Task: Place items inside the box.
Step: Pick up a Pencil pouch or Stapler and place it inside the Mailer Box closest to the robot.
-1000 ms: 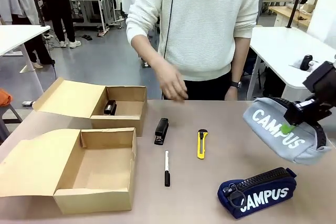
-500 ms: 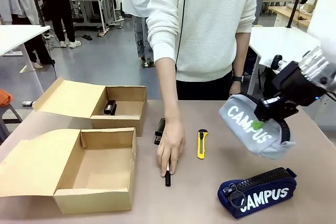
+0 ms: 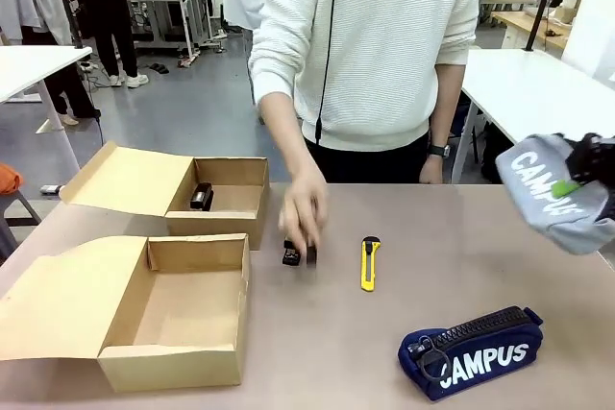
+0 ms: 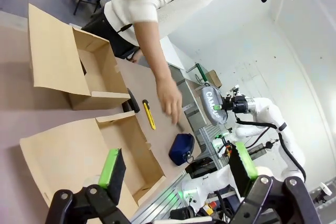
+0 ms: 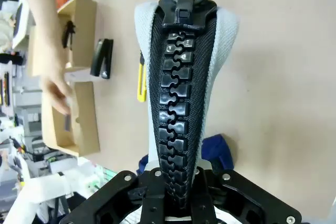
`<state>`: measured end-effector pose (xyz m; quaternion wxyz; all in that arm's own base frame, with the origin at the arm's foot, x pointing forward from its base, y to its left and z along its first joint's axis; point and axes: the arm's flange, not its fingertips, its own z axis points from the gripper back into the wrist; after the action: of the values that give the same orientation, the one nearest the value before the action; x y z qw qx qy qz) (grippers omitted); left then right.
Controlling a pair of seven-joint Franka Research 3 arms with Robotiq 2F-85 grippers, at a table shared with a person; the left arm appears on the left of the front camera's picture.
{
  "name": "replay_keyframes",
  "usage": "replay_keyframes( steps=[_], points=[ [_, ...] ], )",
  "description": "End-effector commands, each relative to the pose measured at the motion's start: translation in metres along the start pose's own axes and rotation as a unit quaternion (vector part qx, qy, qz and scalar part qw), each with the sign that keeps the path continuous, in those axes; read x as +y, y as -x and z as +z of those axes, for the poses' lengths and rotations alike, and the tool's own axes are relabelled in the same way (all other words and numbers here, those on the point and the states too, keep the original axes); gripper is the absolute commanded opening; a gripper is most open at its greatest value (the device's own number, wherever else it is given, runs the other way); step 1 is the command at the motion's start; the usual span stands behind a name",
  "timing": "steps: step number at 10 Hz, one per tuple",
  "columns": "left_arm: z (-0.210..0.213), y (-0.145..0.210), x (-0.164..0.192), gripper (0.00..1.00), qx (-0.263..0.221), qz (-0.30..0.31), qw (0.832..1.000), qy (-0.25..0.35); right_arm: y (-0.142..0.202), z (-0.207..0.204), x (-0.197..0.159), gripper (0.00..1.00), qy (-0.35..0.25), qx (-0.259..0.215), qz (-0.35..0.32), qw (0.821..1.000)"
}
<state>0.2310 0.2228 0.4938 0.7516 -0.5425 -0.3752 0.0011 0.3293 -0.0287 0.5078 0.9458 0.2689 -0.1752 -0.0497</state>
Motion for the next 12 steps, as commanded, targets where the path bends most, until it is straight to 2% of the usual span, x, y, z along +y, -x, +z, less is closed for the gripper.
replay_keyframes(
  steps=[1, 3, 4, 5, 7, 9, 10, 11, 12],
  points=[
    [-0.001, -0.001, -0.002, 1.00, -0.006, -0.009, 1.000, 0.009, 0.046, -0.030, 0.012, 0.06, -0.008, 0.004, 0.023, 1.000],
    [-0.001, -0.001, -0.002, 1.00, -0.006, -0.009, 1.000, 0.009, 0.037, -0.051, 0.039, 0.06, -0.026, 0.035, 0.011, 0.999],
    [-0.001, -0.001, -0.002, 1.00, -0.006, -0.009, 1.000, 0.009, 0.034, -0.074, 0.084, 0.06, -0.069, 0.030, -0.034, 0.997],
    [-0.001, -0.001, -0.002, 1.00, -0.006, -0.009, 1.000, 0.009, 0.039, -0.100, 0.131, 0.06, -0.063, 0.010, -0.042, 0.997],
    [-0.001, -0.001, -0.002, 1.00, -0.006, -0.009, 1.000, 0.009, 0.060, -0.169, 0.220, 0.06, -0.061, 0.077, 0.026, 0.995],
    [-0.001, -0.001, -0.002, 1.00, -0.006, -0.009, 1.000, 0.009, 0.101, -0.225, 0.298, 0.06, -0.088, 0.125, 0.109, 0.982],
    [-0.001, -0.001, -0.002, 1.00, -0.006, -0.009, 1.000, 0.009, 0.108, -0.233, 0.309, 0.06, -0.107, 0.106, 0.133, 0.980],
    [-0.001, -0.001, -0.002, 1.00, -0.006, -0.009, 1.000, 0.009, 0.123, -0.198, 0.275, 0.06, -0.073, 0.124, 0.079, 0.986],
    [-0.001, -0.001, -0.002, 1.00, -0.006, -0.009, 1.000, 0.009, 0.123, -0.198, 0.275, 0.06, -0.073, 0.124, 0.079, 0.986]
  ],
)
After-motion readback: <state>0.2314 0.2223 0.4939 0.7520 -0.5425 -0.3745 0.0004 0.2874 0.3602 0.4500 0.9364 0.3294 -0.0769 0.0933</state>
